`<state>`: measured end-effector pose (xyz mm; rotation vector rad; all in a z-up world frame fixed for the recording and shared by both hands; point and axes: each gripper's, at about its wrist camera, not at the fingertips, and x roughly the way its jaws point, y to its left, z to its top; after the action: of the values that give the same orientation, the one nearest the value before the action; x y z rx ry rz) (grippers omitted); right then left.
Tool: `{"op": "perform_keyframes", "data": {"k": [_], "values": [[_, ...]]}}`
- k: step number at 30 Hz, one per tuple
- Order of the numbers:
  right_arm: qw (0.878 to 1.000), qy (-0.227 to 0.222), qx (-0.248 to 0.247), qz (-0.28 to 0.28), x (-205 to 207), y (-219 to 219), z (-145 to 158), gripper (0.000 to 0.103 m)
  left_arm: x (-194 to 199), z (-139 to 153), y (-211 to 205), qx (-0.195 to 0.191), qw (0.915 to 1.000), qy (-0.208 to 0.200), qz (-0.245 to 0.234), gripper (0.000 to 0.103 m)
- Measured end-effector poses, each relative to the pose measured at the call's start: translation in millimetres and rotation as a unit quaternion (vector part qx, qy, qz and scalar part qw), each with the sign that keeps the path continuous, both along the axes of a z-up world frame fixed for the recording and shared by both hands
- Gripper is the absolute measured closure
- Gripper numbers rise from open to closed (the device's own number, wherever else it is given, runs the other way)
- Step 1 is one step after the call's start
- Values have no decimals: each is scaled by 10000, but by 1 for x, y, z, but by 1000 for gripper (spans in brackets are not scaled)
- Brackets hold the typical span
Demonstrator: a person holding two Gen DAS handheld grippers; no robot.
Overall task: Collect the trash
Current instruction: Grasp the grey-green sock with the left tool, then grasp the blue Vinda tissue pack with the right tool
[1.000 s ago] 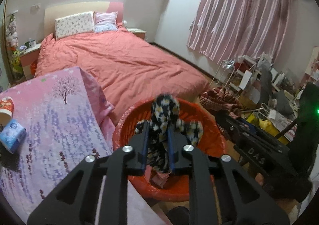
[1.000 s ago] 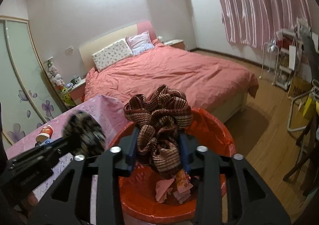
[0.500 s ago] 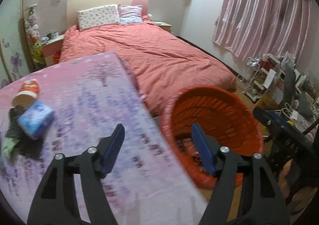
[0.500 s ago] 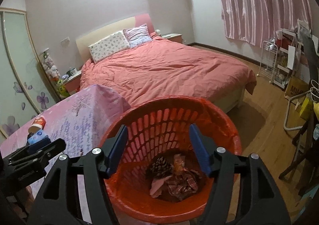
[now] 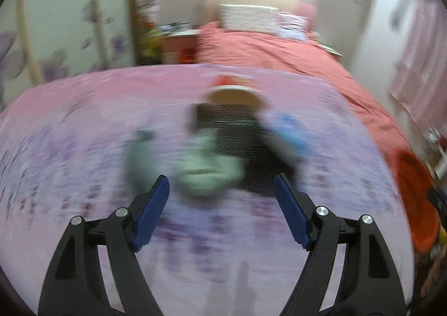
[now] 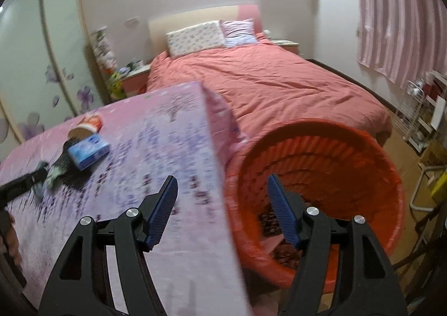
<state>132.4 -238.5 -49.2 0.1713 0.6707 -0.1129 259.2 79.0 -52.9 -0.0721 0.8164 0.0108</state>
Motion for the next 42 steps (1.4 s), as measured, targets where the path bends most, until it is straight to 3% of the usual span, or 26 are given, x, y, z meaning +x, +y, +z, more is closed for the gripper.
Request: {"op": "perform_keyframes", "data": {"k": [6, 10, 11, 24, 30, 36, 42], "values": [[9992, 152, -68, 366, 12, 41, -3, 37, 26, -18, 46, -117, 9988, 285, 380, 43], [9981, 241, -67, 571, 21, 64, -5, 37, 45, -33, 52, 172, 9976, 478, 466, 78], [9977, 254, -51, 619, 24, 69, -5, 37, 46, -34, 54, 250, 9974, 444, 501, 81], [9907, 422, 567, 1167, 86, 152, -9, 37, 47, -40, 57, 444, 9971, 446, 430, 80], [9890, 471, 808, 1147, 115, 179, -8, 33, 48, -40, 63, 221, 9980, 419, 426, 80], [9933, 669, 334, 885, 134, 191, -13, 32, 47, -41, 65, 190, 9981, 414, 426, 80], [9955, 798, 103, 492, 114, 150, -20, 34, 44, -42, 72, 58, 9984, 391, 414, 80]]}}
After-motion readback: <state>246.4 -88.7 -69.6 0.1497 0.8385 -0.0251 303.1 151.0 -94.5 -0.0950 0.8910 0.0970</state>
